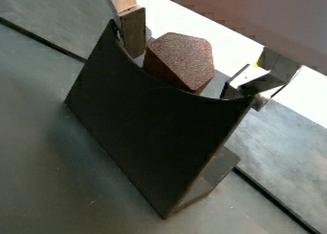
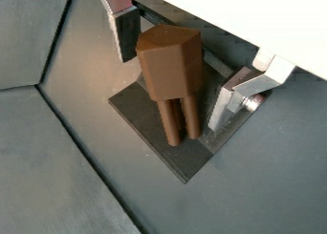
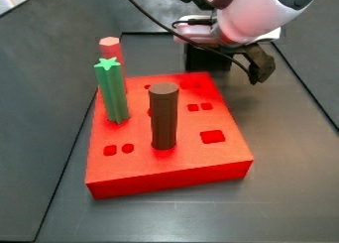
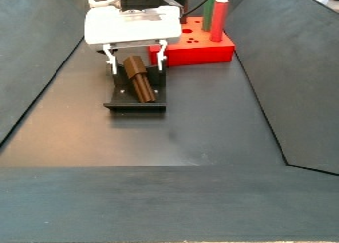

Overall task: Pick up the 3 prong object. Move up. Place the 3 prong object on the fixture. Regrasp the 3 prong object. Move to above the board. Insert the 3 prong object.
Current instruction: Regrasp the 3 prong object, then move to above the board.

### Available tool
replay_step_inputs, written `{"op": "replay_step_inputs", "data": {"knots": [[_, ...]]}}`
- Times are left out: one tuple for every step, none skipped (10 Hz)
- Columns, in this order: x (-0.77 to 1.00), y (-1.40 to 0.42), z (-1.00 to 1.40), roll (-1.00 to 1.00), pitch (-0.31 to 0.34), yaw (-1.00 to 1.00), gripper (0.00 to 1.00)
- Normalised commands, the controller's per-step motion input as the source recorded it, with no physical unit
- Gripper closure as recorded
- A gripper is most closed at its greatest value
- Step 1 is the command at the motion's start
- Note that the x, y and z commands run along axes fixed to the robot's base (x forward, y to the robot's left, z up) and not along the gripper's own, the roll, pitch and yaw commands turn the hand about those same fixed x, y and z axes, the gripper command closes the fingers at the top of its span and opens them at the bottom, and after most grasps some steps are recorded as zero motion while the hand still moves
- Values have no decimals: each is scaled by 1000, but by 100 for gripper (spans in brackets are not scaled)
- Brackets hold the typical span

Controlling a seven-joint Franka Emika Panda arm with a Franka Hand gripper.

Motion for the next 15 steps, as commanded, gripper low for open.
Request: {"op": "replay_step_inputs", "data": {"knots": [[0,0,0,0,0,0,100],[-113,75,1000,134,267,-69,100],[-113,75,1000,133,267,-69,100],[-112,64,1000,35,225,23,100],[-108,63,1000,-22,200,87,100],[-107,60,1000,-52,167,127,100],[-105,55,1000,-63,105,160,100],[-103,53,1000,-61,58,166,100],[-102,50,1000,-61,26,163,100],[-101,45,1000,-54,-26,142,100],[-101,43,1000,-49,-69,110,100],[-102,39,1000,-45,-91,77,100],[-102,36,1000,-44,-101,51,100],[-102,34,1000,-44,-100,-5,100],[-101,30,1000,-46,-94,-28,100]]}}
